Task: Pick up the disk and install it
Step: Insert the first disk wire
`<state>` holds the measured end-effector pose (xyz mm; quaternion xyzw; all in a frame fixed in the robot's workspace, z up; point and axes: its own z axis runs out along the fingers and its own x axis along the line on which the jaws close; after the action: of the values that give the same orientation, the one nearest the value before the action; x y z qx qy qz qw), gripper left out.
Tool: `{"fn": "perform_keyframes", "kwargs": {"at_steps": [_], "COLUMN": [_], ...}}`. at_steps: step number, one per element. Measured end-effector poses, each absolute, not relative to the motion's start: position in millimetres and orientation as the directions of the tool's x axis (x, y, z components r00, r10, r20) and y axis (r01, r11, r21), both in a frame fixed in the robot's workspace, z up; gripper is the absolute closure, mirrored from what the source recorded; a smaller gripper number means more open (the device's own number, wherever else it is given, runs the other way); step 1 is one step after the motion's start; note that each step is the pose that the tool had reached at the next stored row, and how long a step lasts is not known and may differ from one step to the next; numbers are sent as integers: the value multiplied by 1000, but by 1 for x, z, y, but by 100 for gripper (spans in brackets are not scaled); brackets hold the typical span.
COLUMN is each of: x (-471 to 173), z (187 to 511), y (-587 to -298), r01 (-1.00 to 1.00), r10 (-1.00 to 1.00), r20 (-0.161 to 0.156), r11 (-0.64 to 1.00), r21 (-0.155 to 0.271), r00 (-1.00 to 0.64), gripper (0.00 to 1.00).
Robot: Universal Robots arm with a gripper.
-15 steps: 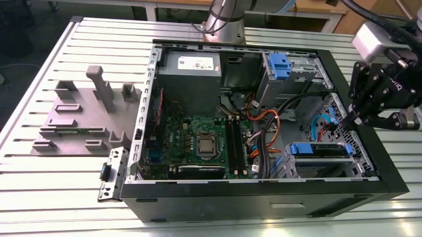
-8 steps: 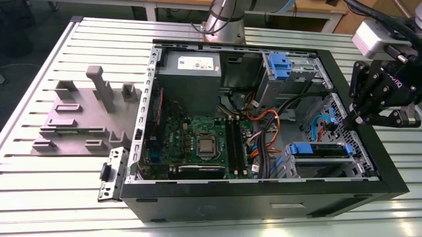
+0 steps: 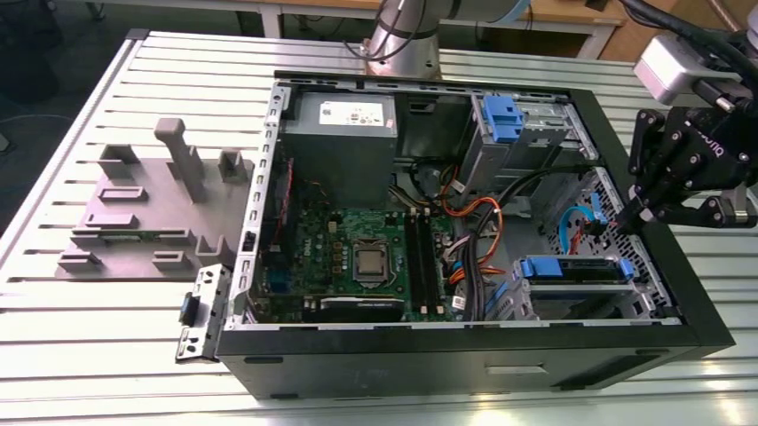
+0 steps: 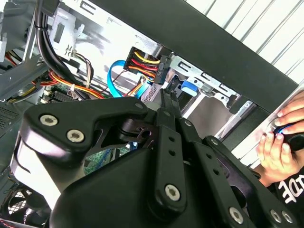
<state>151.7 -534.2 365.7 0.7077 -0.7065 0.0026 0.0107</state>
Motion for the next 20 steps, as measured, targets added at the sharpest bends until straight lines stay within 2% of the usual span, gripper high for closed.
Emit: {"fn": "perform_keyframes", "kwargs": {"at_steps": [6,12,17,20], "x": [152,152,152,152], "z": [366,365,364,364], "y": [-534,-532,-531,-530], "r01": [-1000,-1000,-1000,-999], "r10": [-1000,-999,-996,-995], "r20": [23,50,92,95], "r11": [-2,-8,-17,-31], "r21": [11,13,23,23], "r00": [2,9,19,33], "gripper": [89,89,89,89]}}
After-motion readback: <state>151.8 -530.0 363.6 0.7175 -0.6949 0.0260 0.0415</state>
